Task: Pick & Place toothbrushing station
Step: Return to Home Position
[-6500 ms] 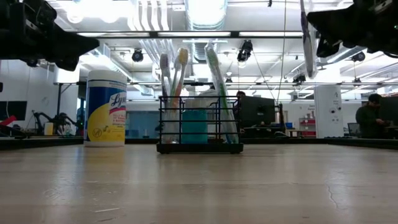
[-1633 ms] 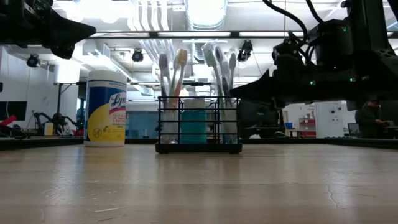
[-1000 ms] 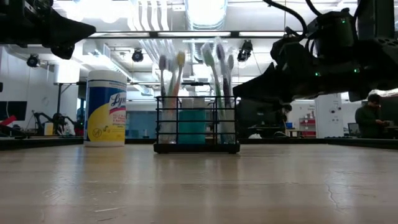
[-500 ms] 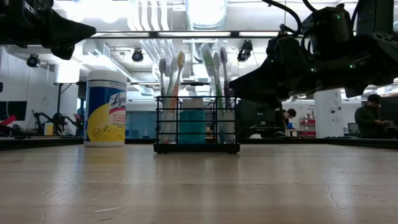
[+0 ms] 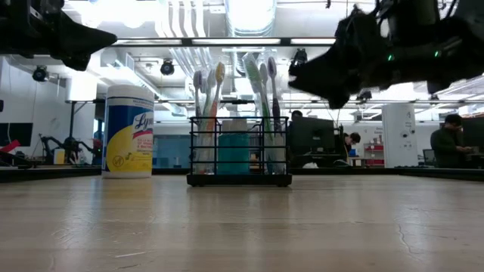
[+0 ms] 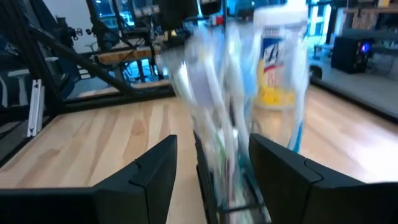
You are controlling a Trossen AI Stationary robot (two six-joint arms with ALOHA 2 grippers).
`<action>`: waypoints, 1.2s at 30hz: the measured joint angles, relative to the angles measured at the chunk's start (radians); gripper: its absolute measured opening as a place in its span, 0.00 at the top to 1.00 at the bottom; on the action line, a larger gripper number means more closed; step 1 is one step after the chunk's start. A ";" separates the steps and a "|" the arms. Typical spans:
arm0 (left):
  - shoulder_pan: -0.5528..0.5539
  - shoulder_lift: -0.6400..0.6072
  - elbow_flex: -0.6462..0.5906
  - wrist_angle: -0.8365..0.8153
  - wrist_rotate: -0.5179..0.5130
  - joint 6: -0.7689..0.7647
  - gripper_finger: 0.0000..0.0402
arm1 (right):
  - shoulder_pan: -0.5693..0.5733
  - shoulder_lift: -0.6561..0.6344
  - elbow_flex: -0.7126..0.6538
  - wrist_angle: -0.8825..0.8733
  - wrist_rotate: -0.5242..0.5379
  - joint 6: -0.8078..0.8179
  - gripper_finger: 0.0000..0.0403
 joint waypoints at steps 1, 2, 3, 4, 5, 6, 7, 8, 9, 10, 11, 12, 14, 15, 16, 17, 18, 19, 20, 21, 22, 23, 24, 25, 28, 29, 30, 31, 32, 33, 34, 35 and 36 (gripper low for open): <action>0.000 0.000 0.013 -0.023 0.000 0.010 0.97 | 0.000 -0.041 -0.002 -0.028 -0.004 -0.008 0.52; 0.000 0.000 0.034 -0.052 0.000 0.012 0.97 | 0.000 -0.086 -0.002 -0.058 -0.009 -0.016 0.52; 0.000 0.000 0.059 -0.088 0.001 0.015 0.97 | 0.000 -0.133 -0.002 -0.094 -0.018 -0.024 0.52; 0.000 0.000 0.085 -0.126 0.001 0.016 0.97 | 0.000 -0.187 -0.003 -0.136 -0.026 -0.031 0.53; 0.000 0.000 0.112 -0.160 0.000 0.016 0.97 | 0.000 -0.241 -0.003 -0.180 -0.028 -0.044 0.54; 0.000 0.000 0.123 -0.165 0.000 0.015 0.97 | 0.000 -0.295 -0.003 -0.223 -0.028 -0.061 0.55; 0.000 0.000 0.130 -0.160 0.000 0.016 0.98 | -0.001 -0.352 -0.003 -0.270 -0.029 -0.083 0.56; 0.000 0.000 0.133 -0.151 0.005 0.021 0.98 | -0.001 -0.405 -0.003 -0.319 -0.030 -0.109 0.58; 0.000 0.000 0.135 -0.148 0.007 0.028 0.99 | -0.001 -0.460 -0.003 -0.369 -0.031 -0.137 0.61; 0.000 0.001 0.133 -0.144 0.006 0.032 0.99 | -0.001 -0.517 -0.003 -0.419 -0.032 -0.165 0.63; 0.001 0.001 0.123 -0.133 -0.003 0.038 0.99 | -0.001 -0.572 -0.003 -0.462 -0.032 -0.186 0.66; 0.001 0.000 0.108 -0.123 -0.014 0.048 0.99 | -0.001 -0.623 -0.003 -0.495 -0.034 -0.195 0.69; 0.002 0.000 0.078 -0.086 -0.019 0.070 0.99 | -0.005 -0.719 -0.003 -0.555 -0.053 -0.197 0.76; 0.002 0.000 0.065 -0.068 -0.019 0.078 0.99 | -0.012 -0.761 -0.003 -0.585 -0.088 -0.197 0.79; 0.002 0.001 0.052 -0.053 -0.023 0.079 0.99 | -0.021 -0.801 -0.003 -0.618 -0.133 -0.198 0.83; 0.002 0.002 0.040 -0.045 -0.032 0.080 0.99 | -0.028 -0.843 -0.003 -0.656 -0.171 -0.194 0.86; 0.002 0.002 0.028 -0.047 -0.047 0.080 0.99 | -0.035 -0.879 -0.003 -0.693 -0.189 -0.188 0.90; 0.002 0.001 0.018 -0.053 -0.073 0.080 0.99 | -0.041 -0.915 -0.003 -0.730 -0.190 -0.182 0.93; 0.002 -0.002 0.007 -0.054 -0.097 0.081 1.00 | -0.046 -0.946 -0.004 -0.766 -0.187 -0.177 0.96; 0.002 -0.007 0.000 -0.053 -0.115 0.084 1.00 | -0.050 -0.977 -0.005 -0.802 -0.180 -0.175 0.97; 0.003 -0.015 -0.008 -0.044 -0.118 0.092 1.00 | -0.052 -1.007 -0.007 -0.833 -0.179 -0.176 0.97; 0.003 -0.016 -0.016 -0.030 -0.118 0.104 1.00 | -0.053 -1.032 -0.011 -0.851 -0.179 -0.178 0.97; 0.003 -0.016 -0.024 -0.010 -0.117 0.110 1.00 | -0.053 -1.058 -0.016 -0.858 -0.181 -0.186 0.97; 0.003 -0.016 -0.029 0.015 -0.116 0.112 1.00 | -0.053 -1.089 -0.022 -0.862 -0.184 -0.194 0.98; 0.003 -0.016 -0.054 0.104 -0.073 0.139 1.00 | -0.055 -1.186 -0.052 -0.865 -0.179 -0.211 0.98; 0.003 -0.016 -0.060 0.110 -0.055 0.150 1.00 | -0.057 -1.216 -0.067 -0.865 -0.179 -0.210 0.98; 0.003 -0.016 -0.063 0.112 -0.039 0.156 1.00 | -0.057 -1.247 -0.083 -0.866 -0.179 -0.200 0.98; 0.003 -0.016 -0.063 0.120 -0.029 0.157 1.00 | -0.056 -1.279 -0.100 -0.869 -0.180 -0.183 0.98; 0.003 -0.016 -0.062 0.127 -0.022 0.157 1.00 | -0.056 -1.311 -0.121 -0.876 -0.180 -0.163 0.98; 0.003 -0.016 -0.063 0.130 -0.020 0.156 1.00 | -0.056 -1.344 -0.143 -0.880 -0.179 -0.141 0.98; 0.003 -0.016 -0.064 0.127 -0.019 0.151 1.00 | -0.056 -1.377 -0.167 -0.881 -0.179 -0.122 0.98; 0.003 -0.016 -0.066 0.120 -0.019 0.149 1.00 | -0.056 -1.407 -0.189 -0.881 -0.178 -0.105 0.98; 0.002 -0.016 -0.066 0.121 -0.019 0.149 1.00 | -0.056 -1.438 -0.211 -0.881 -0.172 -0.091 0.98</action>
